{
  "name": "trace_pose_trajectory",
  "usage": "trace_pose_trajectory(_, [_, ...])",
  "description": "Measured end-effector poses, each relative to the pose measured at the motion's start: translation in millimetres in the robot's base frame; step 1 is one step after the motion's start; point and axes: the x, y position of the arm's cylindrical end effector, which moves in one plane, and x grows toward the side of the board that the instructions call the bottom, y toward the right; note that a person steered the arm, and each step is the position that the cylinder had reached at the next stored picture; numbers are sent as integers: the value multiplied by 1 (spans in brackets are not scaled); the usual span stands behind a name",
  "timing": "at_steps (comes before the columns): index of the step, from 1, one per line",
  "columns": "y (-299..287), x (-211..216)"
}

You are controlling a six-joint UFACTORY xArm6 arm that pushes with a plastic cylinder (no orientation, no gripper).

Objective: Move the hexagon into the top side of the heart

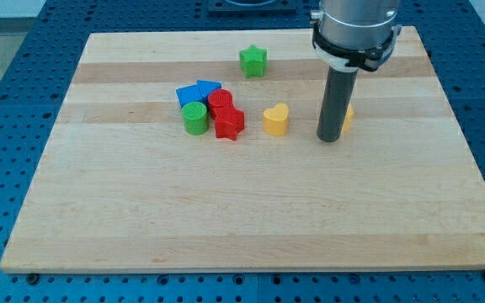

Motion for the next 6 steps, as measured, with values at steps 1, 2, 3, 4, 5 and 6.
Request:
trace_pose_trajectory(1, [31,12])
trace_pose_trajectory(2, [49,4])
trace_pose_trajectory(3, [24,-24])
trace_pose_trajectory(4, [12,-34])
trace_pose_trajectory(5, [54,-34])
trace_pose_trajectory(6, [64,-56])
